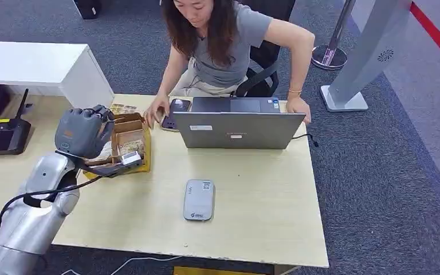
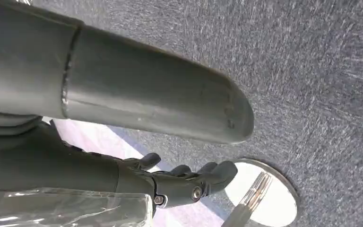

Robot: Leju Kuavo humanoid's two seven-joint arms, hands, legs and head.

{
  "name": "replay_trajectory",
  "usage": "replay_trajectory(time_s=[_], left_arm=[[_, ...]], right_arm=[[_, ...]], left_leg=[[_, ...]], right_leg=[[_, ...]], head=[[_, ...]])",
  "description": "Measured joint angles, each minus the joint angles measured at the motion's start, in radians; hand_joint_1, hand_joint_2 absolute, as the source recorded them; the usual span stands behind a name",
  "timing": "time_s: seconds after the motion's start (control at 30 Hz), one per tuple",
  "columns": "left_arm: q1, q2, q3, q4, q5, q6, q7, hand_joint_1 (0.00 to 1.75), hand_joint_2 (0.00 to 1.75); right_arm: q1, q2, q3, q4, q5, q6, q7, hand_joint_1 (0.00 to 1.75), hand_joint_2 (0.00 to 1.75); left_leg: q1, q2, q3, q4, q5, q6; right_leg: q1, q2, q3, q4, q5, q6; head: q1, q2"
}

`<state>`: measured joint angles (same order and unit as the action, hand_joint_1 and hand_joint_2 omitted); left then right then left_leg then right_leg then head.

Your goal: Pass the card to the sensor for recognition and then transmit it.

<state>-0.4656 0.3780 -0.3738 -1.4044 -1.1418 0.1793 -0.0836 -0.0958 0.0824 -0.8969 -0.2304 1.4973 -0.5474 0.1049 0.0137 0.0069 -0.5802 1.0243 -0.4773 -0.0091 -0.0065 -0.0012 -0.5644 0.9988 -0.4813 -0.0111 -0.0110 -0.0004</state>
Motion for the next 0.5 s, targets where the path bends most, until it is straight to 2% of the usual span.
replay_trajectory(time_s=[0.23,0.5], left_arm=[[-0.037,0.015,-0.005,-0.065,0.028,-0.009,0.003,1.75,1.75],[-0.070,0.045,-0.005,-0.076,0.009,-0.006,0.023,1.75,1.75]], right_arm=[[0.000,0.005,0.000,0.003,0.000,0.003,0.000,0.00,0.00],[0.001,0.007,0.004,0.003,0.003,0.005,0.006,0.00,0.00]], left_leg=[[0.000,0.000,0.000,0.000,0.000,0.000],[0.000,0.000,0.000,0.000,0.000,0.000]], right_leg=[[0.000,0.000,0.000,0.000,0.000,0.000],[0.000,0.000,0.000,0.000,0.000,0.000]], head=[[0.000,0.000],[0.000,0.000]])
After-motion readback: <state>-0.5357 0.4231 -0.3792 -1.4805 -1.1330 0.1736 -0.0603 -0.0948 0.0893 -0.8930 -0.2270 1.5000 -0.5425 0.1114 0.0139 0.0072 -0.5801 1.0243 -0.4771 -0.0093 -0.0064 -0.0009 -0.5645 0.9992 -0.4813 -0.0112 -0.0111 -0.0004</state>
